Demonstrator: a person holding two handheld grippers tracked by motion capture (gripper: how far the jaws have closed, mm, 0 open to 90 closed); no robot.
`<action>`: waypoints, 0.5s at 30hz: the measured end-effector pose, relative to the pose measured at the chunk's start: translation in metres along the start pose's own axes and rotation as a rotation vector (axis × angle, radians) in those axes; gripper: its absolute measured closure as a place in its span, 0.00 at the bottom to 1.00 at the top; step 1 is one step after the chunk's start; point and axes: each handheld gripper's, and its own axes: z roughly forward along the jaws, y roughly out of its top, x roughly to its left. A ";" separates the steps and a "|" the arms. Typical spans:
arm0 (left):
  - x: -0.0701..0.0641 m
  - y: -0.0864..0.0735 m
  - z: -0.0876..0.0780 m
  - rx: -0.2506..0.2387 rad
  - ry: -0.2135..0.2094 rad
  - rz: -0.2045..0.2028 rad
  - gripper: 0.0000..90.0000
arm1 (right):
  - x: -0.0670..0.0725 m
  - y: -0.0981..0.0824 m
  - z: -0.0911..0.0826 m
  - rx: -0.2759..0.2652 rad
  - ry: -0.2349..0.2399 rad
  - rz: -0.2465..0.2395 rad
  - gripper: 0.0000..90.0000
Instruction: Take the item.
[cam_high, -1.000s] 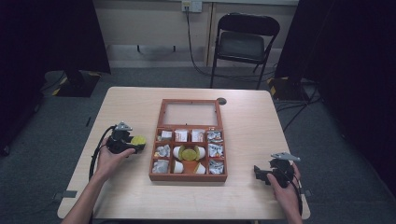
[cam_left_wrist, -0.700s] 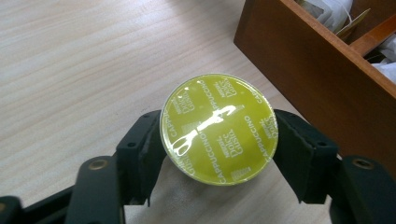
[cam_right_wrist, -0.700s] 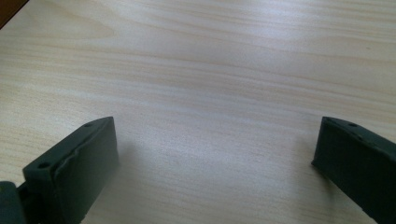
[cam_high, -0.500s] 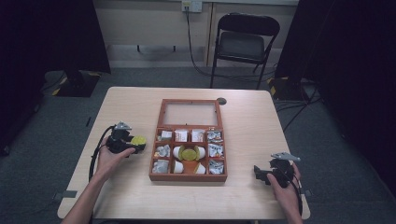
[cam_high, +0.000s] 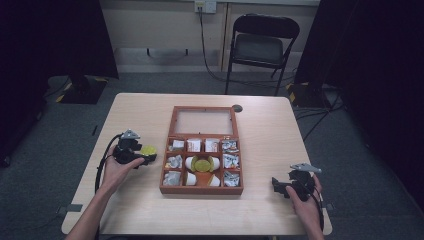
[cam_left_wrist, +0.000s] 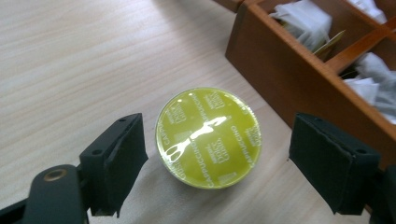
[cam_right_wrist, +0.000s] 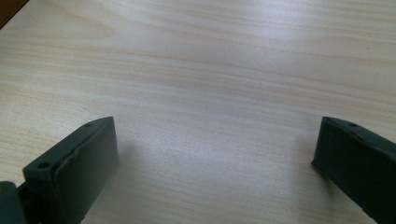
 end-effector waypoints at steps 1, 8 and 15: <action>0.000 0.001 -0.002 -0.007 0.005 0.000 0.20 | 0.000 0.000 0.000 0.000 0.000 0.000 0.00; 0.002 0.000 -0.017 -0.024 0.007 -0.019 0.20 | 0.000 0.000 0.000 0.000 0.001 -0.001 0.00; 0.002 -0.002 -0.035 -0.033 0.023 -0.035 0.21 | 0.000 0.000 0.000 0.000 0.001 -0.001 0.00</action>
